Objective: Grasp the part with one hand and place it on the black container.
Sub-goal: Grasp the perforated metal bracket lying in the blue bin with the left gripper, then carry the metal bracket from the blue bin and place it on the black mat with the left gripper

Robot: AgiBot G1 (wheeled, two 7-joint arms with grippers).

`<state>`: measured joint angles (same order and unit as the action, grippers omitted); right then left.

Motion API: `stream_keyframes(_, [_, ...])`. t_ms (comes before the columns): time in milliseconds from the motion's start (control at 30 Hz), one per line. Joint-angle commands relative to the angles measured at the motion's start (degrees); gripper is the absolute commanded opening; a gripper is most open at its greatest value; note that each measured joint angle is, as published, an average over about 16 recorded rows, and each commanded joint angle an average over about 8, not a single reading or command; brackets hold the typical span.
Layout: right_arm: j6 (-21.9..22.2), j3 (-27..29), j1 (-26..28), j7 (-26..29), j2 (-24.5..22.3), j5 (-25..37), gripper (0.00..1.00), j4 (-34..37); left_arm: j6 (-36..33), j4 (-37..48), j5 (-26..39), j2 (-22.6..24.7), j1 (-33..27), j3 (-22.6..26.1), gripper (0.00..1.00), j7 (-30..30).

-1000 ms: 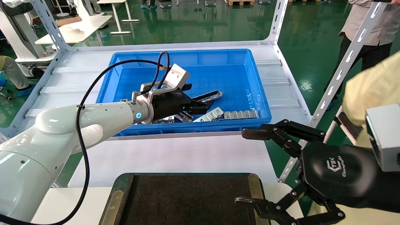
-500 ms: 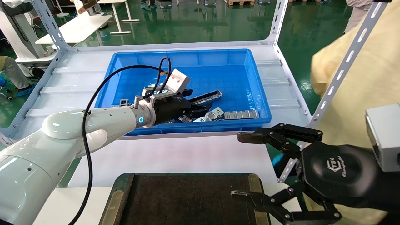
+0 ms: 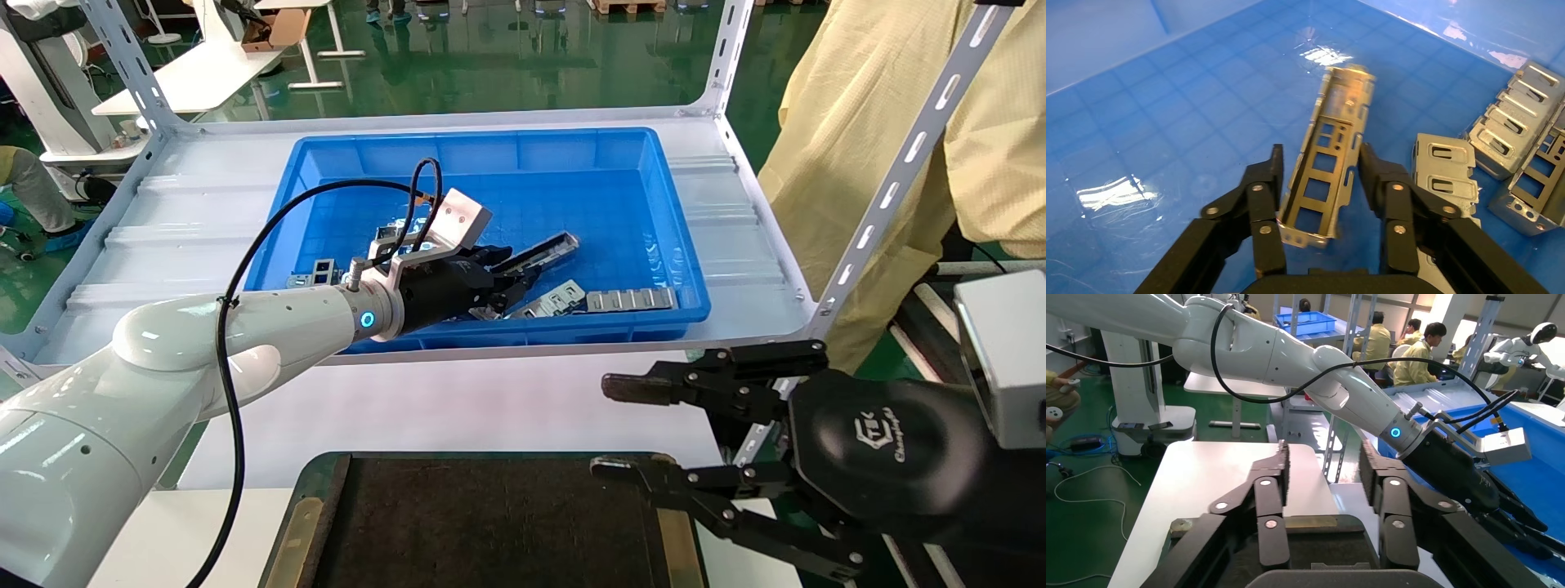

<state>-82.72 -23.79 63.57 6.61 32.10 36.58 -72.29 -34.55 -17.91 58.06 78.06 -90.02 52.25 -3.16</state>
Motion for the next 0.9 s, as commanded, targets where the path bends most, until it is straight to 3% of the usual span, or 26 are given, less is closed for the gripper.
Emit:
stream_keyframes(33, [0.0,0.0,0.0,0.0,0.0,0.0,0.00,0.0,0.1,0.2,-0.6,0.0,0.0,0.5,0.00,0.1])
stream_keyframes(533, [0.0,0.0,0.0,0.0,0.0,0.0,0.00,0.0,-2.7,1.2,-7.3,-0.8,-1.7,0.0,0.00,4.1])
stream_keyframes(900, [0.0,0.0,0.0,0.0,0.0,0.0,0.00,0.0,-17.7,3.6,-13.0,-4.0,-4.1,-3.5,0.00,10.8])
